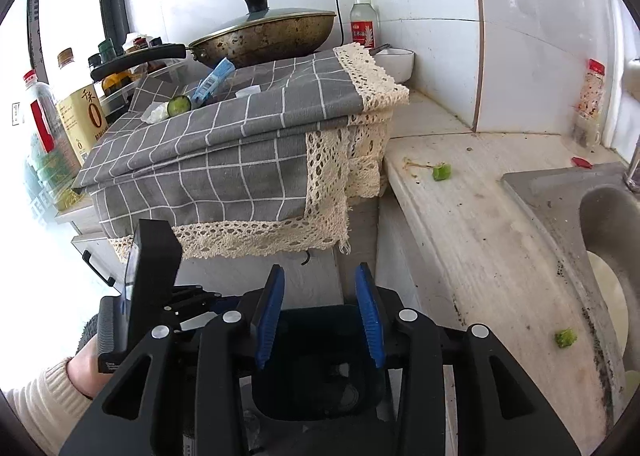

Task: Collect trash
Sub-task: 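Open the left tool over the bin while the right tool drops the black box in, then move the left tool to the lime and grasp it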

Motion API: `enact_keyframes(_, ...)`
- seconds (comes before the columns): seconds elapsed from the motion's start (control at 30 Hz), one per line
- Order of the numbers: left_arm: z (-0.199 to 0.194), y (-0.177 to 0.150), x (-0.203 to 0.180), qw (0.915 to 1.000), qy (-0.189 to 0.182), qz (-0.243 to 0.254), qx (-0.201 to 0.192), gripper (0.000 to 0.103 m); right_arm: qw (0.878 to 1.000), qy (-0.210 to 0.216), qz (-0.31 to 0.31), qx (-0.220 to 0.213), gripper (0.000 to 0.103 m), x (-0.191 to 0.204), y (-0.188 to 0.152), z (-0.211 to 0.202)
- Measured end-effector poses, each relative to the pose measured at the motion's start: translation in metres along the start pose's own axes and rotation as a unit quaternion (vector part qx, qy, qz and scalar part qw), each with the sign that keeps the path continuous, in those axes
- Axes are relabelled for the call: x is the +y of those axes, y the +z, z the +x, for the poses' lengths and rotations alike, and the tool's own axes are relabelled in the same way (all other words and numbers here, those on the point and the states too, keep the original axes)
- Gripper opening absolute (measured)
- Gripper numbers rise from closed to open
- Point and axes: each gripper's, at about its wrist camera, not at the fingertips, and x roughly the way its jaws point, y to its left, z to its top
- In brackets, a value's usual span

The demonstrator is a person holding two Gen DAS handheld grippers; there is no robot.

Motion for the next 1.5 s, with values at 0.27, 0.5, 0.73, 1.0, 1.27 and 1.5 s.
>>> enact_keyframes(0.27, 0.017, 0.003, 0.002, 0.9998, 0.008, 0.010, 0.013, 0.070, 1.000, 0.001, 0.003, 0.006, 0.040, -0.005, 0.006, 0.010)
enact_keyframes(0.5, 0.005, -0.017, 0.016, 0.9997, 0.017, -0.007, 0.015, 0.068, 1.000, 0.005, 0.001, 0.004, 0.040, 0.002, 0.001, 0.008)
enact_keyframes(0.73, -0.027, -0.034, 0.023, 0.9996, 0.026, -0.014, -0.001, 0.068, 1.000, 0.012, -0.013, 0.003, 0.040, 0.018, -0.002, 0.002)
enact_keyframes(1.0, -0.070, -0.044, 0.023, 0.9983, 0.044, -0.015, -0.036, 0.067, 0.999, 0.029, -0.030, -0.005, 0.040, 0.042, -0.004, -0.011)
enact_keyframes(1.27, -0.107, -0.060, 0.021, 0.9961, 0.050, -0.024, -0.068, 0.067, 0.998, 0.038, -0.049, -0.014, 0.040, 0.064, -0.008, -0.022)
enact_keyframes(1.5, -0.123, -0.069, 0.014, 0.9952, 0.053, -0.023, -0.079, 0.067, 0.997, 0.042, -0.055, -0.026, 0.042, 0.072, -0.011, -0.033)
